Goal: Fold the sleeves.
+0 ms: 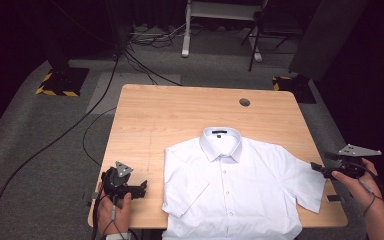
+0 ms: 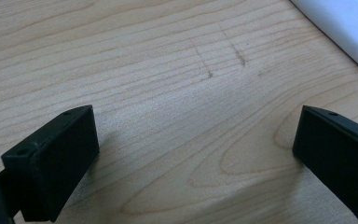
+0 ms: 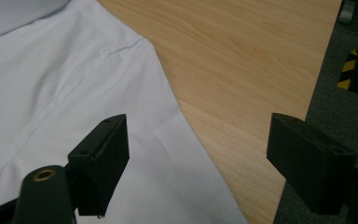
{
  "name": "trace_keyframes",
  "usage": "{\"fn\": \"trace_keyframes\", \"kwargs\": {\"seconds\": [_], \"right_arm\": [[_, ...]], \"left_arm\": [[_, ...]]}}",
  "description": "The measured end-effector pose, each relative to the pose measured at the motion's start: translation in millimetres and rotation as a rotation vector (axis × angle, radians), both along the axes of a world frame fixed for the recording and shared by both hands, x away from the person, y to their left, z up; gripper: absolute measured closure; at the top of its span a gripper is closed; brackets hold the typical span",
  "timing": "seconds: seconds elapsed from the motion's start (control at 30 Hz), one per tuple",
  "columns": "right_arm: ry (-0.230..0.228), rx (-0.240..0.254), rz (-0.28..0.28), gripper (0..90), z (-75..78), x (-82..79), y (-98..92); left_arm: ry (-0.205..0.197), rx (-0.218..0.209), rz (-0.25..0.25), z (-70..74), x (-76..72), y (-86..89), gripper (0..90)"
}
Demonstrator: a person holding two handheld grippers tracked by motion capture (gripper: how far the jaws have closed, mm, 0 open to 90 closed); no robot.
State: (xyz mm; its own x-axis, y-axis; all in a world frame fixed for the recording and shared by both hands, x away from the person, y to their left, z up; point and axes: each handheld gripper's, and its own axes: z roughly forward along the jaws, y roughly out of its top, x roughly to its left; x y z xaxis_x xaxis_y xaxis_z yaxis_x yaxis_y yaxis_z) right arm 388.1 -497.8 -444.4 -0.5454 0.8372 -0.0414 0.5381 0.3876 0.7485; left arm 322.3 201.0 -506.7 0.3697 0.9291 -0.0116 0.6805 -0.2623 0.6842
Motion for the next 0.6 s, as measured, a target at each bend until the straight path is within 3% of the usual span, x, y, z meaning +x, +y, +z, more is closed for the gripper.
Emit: {"fn": "trace_keyframes", "kwargs": {"seconds": [0.2,0.6], "right_arm": [[0.04,-0.008,-0.025,23.0,-16.0,-0.5,-9.1],[0.075,-0.018,-0.05,26.1,-35.0,-2.1,-16.9]], "left_arm": [[0.0,0.0,0.0,0.0,0.0,-0.1,0.3],[0.0,0.0,0.0,0.0,0.0,-0.1,0.3]]}}
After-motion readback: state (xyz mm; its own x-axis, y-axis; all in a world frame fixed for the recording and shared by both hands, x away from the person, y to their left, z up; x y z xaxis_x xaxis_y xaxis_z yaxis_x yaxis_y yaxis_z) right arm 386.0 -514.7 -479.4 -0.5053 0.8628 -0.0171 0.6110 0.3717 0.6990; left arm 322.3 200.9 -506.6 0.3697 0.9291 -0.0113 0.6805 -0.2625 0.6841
